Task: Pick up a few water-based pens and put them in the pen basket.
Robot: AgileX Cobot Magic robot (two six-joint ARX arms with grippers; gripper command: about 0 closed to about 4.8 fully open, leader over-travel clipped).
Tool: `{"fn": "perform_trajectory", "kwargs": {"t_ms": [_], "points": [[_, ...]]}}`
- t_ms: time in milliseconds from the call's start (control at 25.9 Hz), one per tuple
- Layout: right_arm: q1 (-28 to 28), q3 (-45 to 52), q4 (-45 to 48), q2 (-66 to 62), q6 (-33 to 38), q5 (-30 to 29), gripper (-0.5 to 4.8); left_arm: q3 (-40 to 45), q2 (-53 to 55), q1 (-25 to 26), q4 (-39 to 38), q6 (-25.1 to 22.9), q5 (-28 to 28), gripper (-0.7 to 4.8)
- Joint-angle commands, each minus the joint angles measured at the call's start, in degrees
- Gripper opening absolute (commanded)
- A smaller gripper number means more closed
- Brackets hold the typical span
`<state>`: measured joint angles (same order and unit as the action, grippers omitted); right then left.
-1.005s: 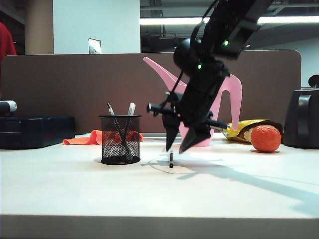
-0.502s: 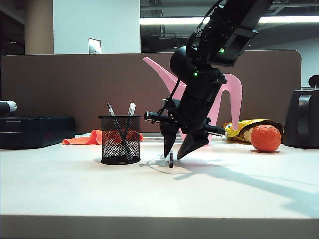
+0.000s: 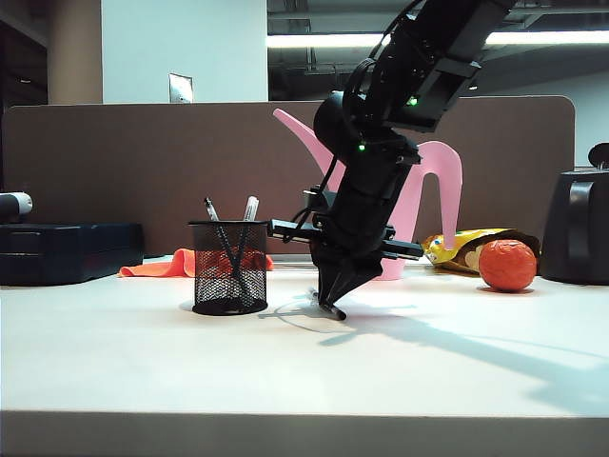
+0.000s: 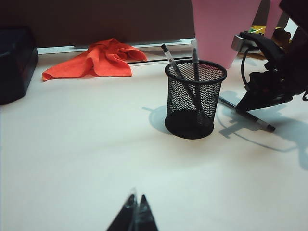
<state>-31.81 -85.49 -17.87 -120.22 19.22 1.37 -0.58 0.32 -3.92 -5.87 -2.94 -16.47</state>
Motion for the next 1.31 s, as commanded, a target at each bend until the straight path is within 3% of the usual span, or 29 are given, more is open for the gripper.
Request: {"fn": "perform_trajectory", "kwargs": {"t_ms": [39, 387, 773, 1314], "points": [[0.5, 0.3, -3.1, 0.5, 0.0, 0.5, -0.09, -0.1, 0.0, 0.1, 0.3, 0.2, -0.1, -0.04], [2.5, 0.3, 3.9, 7.9, -0.6, -2.4, -0.09, -0.1, 0.1, 0.1, 0.3, 0.2, -0.1, -0.04], [2.0, 0.4, 30.3, 11.1, -2.8, -24.0, -0.09, -0.1, 0.0, 0.1, 0.3, 0.2, -0.1, -0.04], [-0.2, 0.4, 43.4, 3.3, -2.8, -28.4, -0.09, -0.1, 0.0, 0.0, 0.3, 0.2, -0.1, -0.04]]}}
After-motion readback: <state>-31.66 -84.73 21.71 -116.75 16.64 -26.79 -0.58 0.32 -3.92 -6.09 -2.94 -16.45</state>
